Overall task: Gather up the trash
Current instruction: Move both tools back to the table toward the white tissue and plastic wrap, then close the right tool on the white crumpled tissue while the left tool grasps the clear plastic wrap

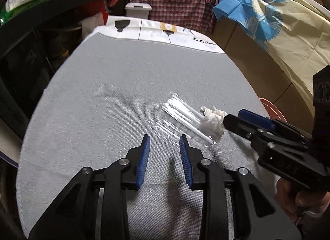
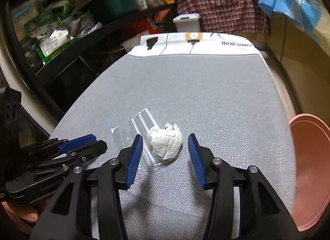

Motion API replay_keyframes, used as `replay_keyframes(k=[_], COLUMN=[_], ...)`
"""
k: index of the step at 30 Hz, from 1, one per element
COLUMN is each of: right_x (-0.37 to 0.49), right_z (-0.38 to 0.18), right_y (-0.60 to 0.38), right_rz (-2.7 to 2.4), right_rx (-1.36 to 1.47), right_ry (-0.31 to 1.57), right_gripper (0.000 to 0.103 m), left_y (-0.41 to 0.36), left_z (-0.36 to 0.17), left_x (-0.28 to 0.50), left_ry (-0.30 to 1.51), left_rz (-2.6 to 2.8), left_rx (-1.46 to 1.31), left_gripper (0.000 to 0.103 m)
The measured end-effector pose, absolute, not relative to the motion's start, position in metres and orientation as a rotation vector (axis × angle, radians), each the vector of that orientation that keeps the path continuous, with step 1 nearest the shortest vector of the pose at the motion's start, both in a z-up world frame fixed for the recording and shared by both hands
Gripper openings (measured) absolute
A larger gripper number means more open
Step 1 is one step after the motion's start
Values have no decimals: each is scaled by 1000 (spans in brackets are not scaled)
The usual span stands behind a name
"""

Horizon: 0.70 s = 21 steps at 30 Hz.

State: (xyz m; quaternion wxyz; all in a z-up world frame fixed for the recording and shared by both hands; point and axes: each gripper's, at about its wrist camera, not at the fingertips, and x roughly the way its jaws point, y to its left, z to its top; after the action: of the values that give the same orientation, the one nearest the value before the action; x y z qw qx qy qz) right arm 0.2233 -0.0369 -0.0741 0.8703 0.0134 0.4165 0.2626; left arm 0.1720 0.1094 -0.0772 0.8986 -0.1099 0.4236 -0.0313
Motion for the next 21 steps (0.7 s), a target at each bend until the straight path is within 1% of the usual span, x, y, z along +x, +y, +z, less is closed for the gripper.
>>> replay_keyframes(k=[8,11,14,19,21], right_x=[231,233,235,237,236], right_z=[-87,-90,-92,-95,-94], right_y=[-36,-37,-39,-40,-39], right_rz=[563,571,575,584,586], right_rx=[23,25,18,24,15], right_ry=[910,918,921,933,925], right_gripper=[46,45,40,22,18], left_y=[109,105,101,97,96], left_z=[-94,-96,-96,-95,-95], left_x=[187,193,198,203,205], left_ry=[924,924,923,917,916], left_rz=[-85,-85,-88,-80,-80], left_rx=[-284,-279,-273,-249,-246], left_gripper=[30,30,30,30,30])
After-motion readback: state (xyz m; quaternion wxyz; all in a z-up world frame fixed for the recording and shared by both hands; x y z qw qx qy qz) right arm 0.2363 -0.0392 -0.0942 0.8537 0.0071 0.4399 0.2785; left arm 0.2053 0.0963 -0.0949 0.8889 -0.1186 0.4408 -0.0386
